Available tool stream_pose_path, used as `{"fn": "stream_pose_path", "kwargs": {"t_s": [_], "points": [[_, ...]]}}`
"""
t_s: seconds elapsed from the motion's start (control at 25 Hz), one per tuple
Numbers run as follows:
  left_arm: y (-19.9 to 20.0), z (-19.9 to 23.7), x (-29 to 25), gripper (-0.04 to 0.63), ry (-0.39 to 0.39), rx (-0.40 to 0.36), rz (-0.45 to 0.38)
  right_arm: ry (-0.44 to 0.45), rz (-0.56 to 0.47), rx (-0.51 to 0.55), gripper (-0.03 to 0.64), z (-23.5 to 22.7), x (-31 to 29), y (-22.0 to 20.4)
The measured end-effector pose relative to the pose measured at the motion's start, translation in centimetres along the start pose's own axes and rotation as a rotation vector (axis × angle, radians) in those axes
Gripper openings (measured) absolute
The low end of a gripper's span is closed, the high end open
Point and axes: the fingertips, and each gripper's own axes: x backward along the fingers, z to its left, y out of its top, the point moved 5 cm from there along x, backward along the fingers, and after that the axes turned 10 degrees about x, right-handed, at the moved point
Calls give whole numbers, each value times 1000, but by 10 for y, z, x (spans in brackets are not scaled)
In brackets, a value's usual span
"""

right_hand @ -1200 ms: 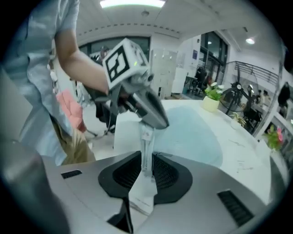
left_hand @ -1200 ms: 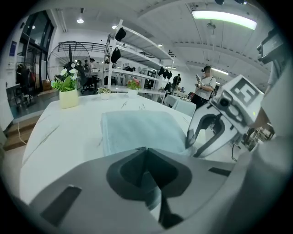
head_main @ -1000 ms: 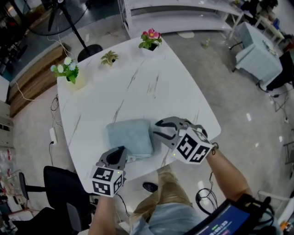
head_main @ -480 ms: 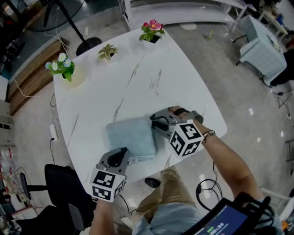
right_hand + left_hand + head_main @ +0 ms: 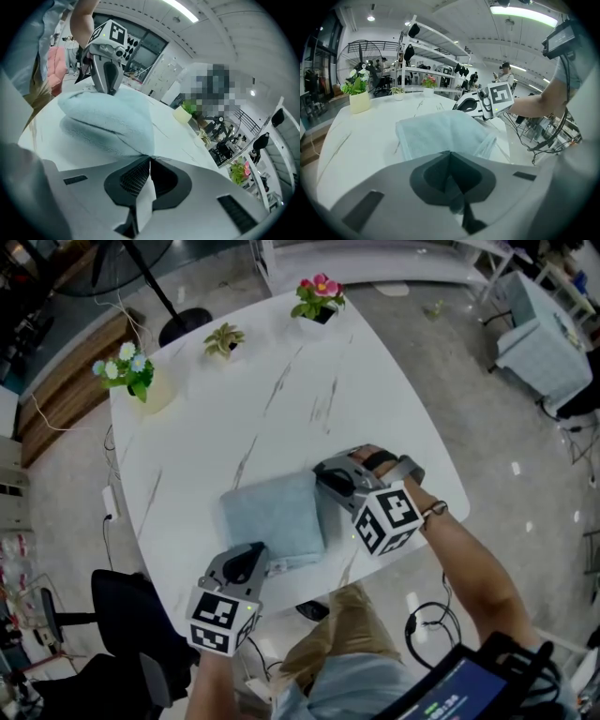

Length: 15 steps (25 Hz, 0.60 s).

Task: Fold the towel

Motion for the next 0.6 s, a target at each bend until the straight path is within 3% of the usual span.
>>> {"fn": "stream_pose_path", "kwargs": {"t_s": [0.12,0.24,0.32,0.44,0.52,0.6], "points": [[1,-1,-1,8,4,1,-7,14,22,15,20,4,-10,-8],[0,0,-3,8,15,8,-14,42,47,-38,19,3,-15,-8],[-1,0,-3,8,18,15,-14,64,68,-104,67,-5,-6,-8],[-1,0,-3,8,12,16,-13,88,52,-144,84,-13,30,3],[-1,0,-3,8,11,15,-14,145,-5,-57,97,3,54,29],[-1,1,-3,8,11,16,-17,216,-52,109,177,36,66,57]]}}
